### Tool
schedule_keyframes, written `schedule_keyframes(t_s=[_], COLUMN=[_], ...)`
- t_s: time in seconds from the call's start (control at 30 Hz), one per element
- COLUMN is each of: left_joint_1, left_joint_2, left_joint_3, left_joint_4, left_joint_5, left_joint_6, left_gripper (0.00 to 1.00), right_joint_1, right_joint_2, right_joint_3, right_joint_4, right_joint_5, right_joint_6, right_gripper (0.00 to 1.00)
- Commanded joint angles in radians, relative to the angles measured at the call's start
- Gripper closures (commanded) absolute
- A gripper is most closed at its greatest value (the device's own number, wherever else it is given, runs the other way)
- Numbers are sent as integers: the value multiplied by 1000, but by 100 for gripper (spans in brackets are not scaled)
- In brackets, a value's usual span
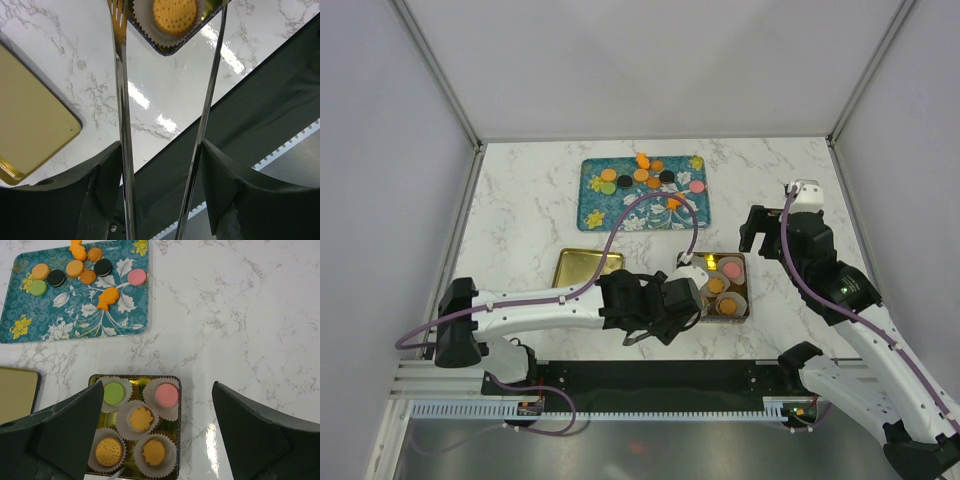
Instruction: Pack the cookies
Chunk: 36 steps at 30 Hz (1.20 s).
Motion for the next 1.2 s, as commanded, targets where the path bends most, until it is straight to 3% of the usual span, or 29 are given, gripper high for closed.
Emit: schedule_keyframes(t_s=[0.0, 0.3, 0.57, 0.77, 0.97, 1.07, 1.17], left_joint_1=[-11, -12, -8, 64, 334, 606, 766], left_joint_2=[25, 42, -33, -97, -203, -228, -199], left_joint_3=[58, 81, 92, 69, 35, 31, 38], left_joint_4=[75, 59, 24, -14, -14, -14, -14], left_joint_5=[-27, -47, -111, -159, -159, -159, -159], left_joint_6=[-34, -36, -50, -64, -64, -64, -64], left_gripper=[31, 32, 37, 42, 42, 42, 42], right_joint_1=[-1, -3, 0, 0, -1, -1, -1], right_joint_2=[-15, -21, -13, -3, 23, 51, 68], right_joint_3=[26, 23, 27, 37, 40, 37, 34], right_joint_4=[4, -3, 0, 5, 31, 59, 85], right_joint_5=[11, 14, 11, -2, -37, -65, -94], right_joint_6=[-3, -5, -2, 1, 3, 7, 15], right_gripper=[2, 2, 2, 2, 2, 2, 2])
